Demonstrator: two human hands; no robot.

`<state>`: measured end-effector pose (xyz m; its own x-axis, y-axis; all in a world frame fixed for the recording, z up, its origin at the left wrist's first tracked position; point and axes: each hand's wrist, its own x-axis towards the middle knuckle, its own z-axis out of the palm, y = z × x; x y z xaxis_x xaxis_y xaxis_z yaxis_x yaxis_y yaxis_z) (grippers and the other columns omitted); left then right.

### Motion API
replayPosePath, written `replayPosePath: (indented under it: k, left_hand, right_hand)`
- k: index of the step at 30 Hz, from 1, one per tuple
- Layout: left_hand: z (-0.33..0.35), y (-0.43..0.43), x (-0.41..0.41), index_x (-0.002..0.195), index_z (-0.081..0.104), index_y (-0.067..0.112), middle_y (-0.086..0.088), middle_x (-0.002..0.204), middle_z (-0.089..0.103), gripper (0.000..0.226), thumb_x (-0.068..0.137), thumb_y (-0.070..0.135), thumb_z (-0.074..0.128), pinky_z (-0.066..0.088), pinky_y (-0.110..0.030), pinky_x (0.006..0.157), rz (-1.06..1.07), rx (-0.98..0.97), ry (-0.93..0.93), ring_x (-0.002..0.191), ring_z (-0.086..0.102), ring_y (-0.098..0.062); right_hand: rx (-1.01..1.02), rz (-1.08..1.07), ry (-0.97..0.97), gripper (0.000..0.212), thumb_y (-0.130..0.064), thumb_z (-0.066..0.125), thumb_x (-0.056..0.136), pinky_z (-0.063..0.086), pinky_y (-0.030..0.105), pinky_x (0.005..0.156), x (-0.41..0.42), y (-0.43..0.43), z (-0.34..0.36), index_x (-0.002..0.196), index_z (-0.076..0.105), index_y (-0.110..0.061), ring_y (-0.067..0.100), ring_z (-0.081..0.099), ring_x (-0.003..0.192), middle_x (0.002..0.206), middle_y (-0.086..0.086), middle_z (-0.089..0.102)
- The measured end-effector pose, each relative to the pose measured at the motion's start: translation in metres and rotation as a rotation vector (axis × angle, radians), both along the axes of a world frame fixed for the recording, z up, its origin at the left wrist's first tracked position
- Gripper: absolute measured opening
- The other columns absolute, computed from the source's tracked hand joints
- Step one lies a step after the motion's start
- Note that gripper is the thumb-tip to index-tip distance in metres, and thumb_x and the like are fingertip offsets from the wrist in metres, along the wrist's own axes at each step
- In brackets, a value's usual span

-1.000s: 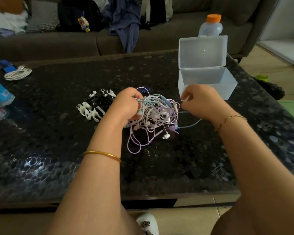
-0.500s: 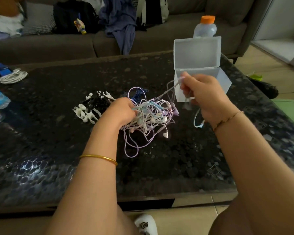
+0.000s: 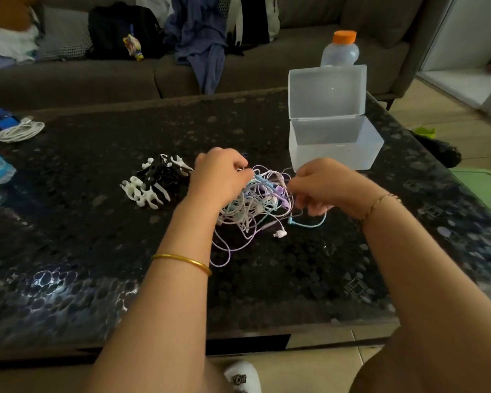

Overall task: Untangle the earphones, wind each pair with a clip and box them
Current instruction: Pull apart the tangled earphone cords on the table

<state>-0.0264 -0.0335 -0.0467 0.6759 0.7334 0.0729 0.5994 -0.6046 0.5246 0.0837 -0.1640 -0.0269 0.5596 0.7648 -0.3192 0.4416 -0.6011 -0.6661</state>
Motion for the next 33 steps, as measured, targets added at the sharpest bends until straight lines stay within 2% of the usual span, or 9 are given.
replayPosePath:
  k: [2,7,10,13,17,21,24,29,33]
  left_hand:
    - [-0.008,-0.002,0.003,0.104,0.070,0.023,-0.002,0.107,0.065,0.021,0.087,0.033,0.064,0.045,-0.045,0.095,-0.015,-0.009,0.114,0.112,0.051,-0.029]
    - [-0.008,0.002,0.001,0.085,0.069,0.023,0.000,0.089,0.067,0.009,0.087,0.014,0.067,0.051,-0.045,0.087,0.026,0.017,0.034,0.095,0.062,-0.025]
    - [-0.003,0.005,-0.002,0.077,0.062,0.026,0.010,0.074,0.058,0.016,0.085,0.014,0.069,0.052,-0.038,0.082,0.003,-0.031,-0.053,0.086,0.063,-0.019]
    - [0.000,0.009,-0.006,0.075,0.064,0.026,0.010,0.074,0.062,0.018,0.082,0.012,0.073,0.052,-0.033,0.080,-0.028,-0.161,-0.156,0.080,0.064,-0.014]
    - [0.004,0.009,-0.010,0.073,0.065,0.027,0.007,0.073,0.065,0.024,0.079,0.006,0.074,0.053,-0.026,0.073,-0.065,-0.259,-0.272,0.068,0.061,-0.007]
    - [0.009,0.006,-0.013,0.085,0.066,0.023,0.005,0.082,0.064,0.019,0.080,0.006,0.073,0.050,-0.020,0.071,-0.113,-0.262,-0.299,0.073,0.059,-0.005]
    - [0.011,0.004,-0.013,0.092,0.067,0.019,0.003,0.085,0.062,0.009,0.084,0.016,0.070,0.046,-0.018,0.067,-0.158,-0.272,-0.267,0.072,0.055,-0.003]
    - [0.002,0.008,-0.015,0.079,0.068,0.023,-0.004,0.084,0.067,0.007,0.085,0.024,0.071,0.049,-0.033,0.072,-0.141,-0.178,-0.074,0.077,0.060,-0.017]
    - [-0.002,0.012,-0.018,0.081,0.065,0.024,0.003,0.083,0.062,0.006,0.085,0.022,0.069,0.045,-0.027,0.066,-0.142,-0.149,0.014,0.078,0.056,-0.013]
  right_hand:
    - [-0.097,0.024,-0.060,0.024,-0.018,0.054,0.091,0.050,0.030,0.057,0.003,0.001,-0.006,0.077,0.060,0.002,0.021,0.051,0.052,0.070,0.017,0.060]
    - [-0.221,-0.012,-0.245,0.023,-0.022,0.066,0.086,0.054,0.033,0.062,0.010,-0.001,-0.011,0.086,0.060,0.000,0.024,0.056,0.061,0.076,0.016,0.062]
    - [0.030,-0.102,-0.481,0.013,-0.008,0.057,0.087,0.051,0.037,0.080,0.011,0.007,-0.010,0.100,0.059,-0.006,0.027,0.057,0.090,0.103,0.013,0.060]
    - [0.403,-0.118,-0.459,0.023,-0.001,0.050,0.087,0.049,0.032,0.085,0.002,0.016,-0.005,0.102,0.064,-0.012,0.022,0.058,0.096,0.106,0.005,0.063]
    - [0.355,0.078,-0.399,0.012,-0.019,0.062,0.088,0.054,0.033,0.080,-0.012,0.031,-0.017,0.097,0.068,-0.015,0.016,0.062,0.085,0.093,0.000,0.067]
    - [0.377,0.035,-0.453,0.009,-0.026,0.065,0.087,0.055,0.038,0.076,-0.015,0.035,-0.021,0.091,0.065,-0.018,0.018,0.061,0.081,0.086,-0.002,0.064]
    - [0.551,-0.021,-0.286,0.008,-0.019,0.062,0.088,0.055,0.031,0.073,-0.016,0.031,-0.012,0.094,0.062,-0.013,0.017,0.063,0.081,0.086,0.001,0.065]
    - [0.848,-0.187,0.294,0.002,-0.011,0.050,0.096,0.057,0.029,0.066,-0.021,0.025,0.003,0.094,0.050,-0.009,0.011,0.059,0.059,0.074,0.005,0.057]
    - [0.926,-0.431,0.370,0.011,-0.013,0.049,0.096,0.042,0.021,0.044,-0.012,0.025,0.002,0.086,0.046,-0.014,0.006,0.041,0.048,0.068,0.001,0.044]
